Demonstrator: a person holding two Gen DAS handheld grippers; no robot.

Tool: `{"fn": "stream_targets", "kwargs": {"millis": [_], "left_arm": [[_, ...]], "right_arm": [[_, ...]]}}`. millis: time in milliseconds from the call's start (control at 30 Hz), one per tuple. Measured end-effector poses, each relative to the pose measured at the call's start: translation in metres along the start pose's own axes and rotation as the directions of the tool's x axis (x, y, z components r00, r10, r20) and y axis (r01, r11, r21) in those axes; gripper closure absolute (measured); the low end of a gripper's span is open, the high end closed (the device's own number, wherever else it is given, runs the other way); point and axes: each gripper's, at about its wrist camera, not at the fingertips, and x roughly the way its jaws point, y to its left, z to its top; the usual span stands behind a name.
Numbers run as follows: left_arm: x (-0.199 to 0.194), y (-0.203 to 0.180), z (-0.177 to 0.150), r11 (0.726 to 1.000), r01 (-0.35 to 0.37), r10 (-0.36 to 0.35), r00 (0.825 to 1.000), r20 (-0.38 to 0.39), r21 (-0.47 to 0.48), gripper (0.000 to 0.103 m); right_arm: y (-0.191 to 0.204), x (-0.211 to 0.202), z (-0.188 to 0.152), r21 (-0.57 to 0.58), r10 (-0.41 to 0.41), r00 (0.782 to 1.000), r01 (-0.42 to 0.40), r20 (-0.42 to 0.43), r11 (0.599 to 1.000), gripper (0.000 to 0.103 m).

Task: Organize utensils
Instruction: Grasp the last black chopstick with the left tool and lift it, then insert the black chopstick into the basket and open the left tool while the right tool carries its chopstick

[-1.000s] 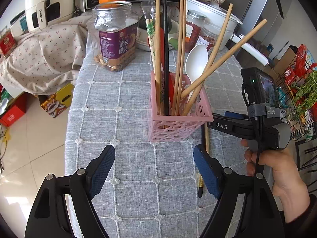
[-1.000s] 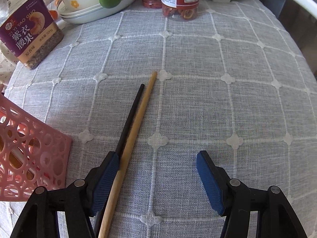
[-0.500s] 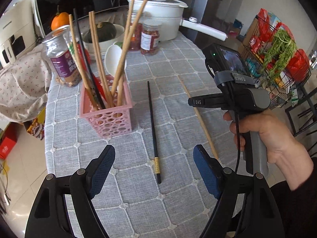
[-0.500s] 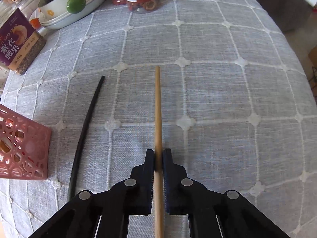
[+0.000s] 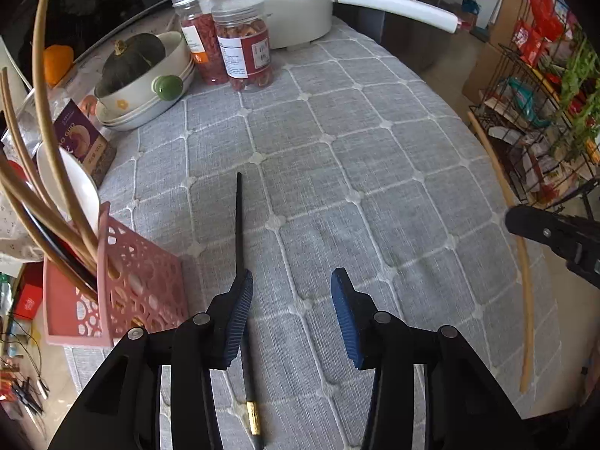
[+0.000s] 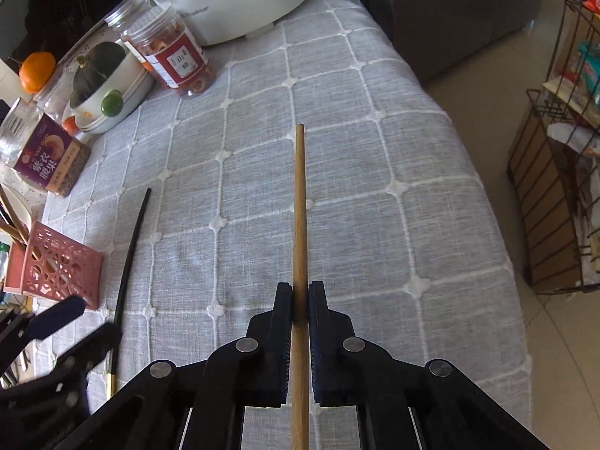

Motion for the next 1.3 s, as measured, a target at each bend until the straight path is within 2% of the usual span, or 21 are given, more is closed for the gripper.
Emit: {"fn": "stream_targets", "kwargs": {"millis": [233,300,400,567,633,733,800,967,1067,1133,1200,1300], "left_arm": [[0.044,0.019,0.017,0.993,-0.106,0.102,0.992,-0.073,-0.059,0.058],[0.055,0.024,0.017,0.991,-0.112,0.105,0.990,-0.095,-0.076,0.058],[0.057,0.026,0.016,0.990,-0.105,0.097,0.992,-0.086,-0.091,0.059],[0.056,0.026,0.010,0.993,-0.043,0.034,0.996,-0.082,-0.110,0.082],[0.055,0.022,0.007,0.995,-0.033,0.025,0.996,-0.081,-0.097,0.095],[0.050,0.010,0.000,0.998,-0.046,0.043,0.996,-0.084,-0.040,0.097],[0.037,0.006,-0.006,0.999,-0.011,0.009,0.998,-0.066,-0.035,0.097],[-0.022,-0.003,-0.022,0.999,0.033,-0.035,0.997,0.070,0.035,0.097],[-0.070,-0.005,-0.038,0.994,0.088,-0.099,0.981,0.167,0.068,0.097],[-0.103,-0.004,-0.050,0.990,0.112,-0.130,0.961,0.244,0.083,0.097],[-0.137,-0.001,-0.062,0.988,0.126,-0.148,0.934,0.326,0.088,0.097],[-0.176,0.019,-0.067,0.988,0.139,-0.151,0.884,0.443,0.061,0.097]], "right_arm": [[-0.010,-0.011,0.002,-0.001,0.033,0.999,-0.033,0.019,0.999,0.098],[-0.009,-0.012,0.003,-0.005,0.043,0.999,-0.043,0.021,0.999,0.098],[-0.005,-0.013,0.003,-0.012,0.059,0.998,-0.058,0.020,0.998,0.098],[0.001,-0.014,0.002,-0.023,0.068,0.997,-0.067,0.023,0.997,0.098],[0.001,-0.015,0.002,-0.024,0.068,0.997,-0.067,0.026,0.997,0.098],[0.001,-0.017,0.002,-0.018,0.067,0.997,-0.067,0.032,0.998,0.098],[0.000,-0.020,0.001,-0.012,0.070,0.997,-0.070,0.041,0.997,0.098],[0.005,-0.039,-0.001,-0.013,0.097,0.991,-0.096,0.098,0.995,0.098],[0.013,-0.055,-0.004,-0.027,0.131,0.981,-0.128,0.146,0.991,0.098],[0.020,-0.066,-0.007,-0.038,0.153,0.970,-0.149,0.187,0.988,0.098],[0.026,-0.078,-0.010,-0.050,0.182,0.957,-0.175,0.228,0.983,0.098],[0.038,-0.095,-0.013,-0.077,0.211,0.933,-0.197,0.291,0.977,0.098]]}}
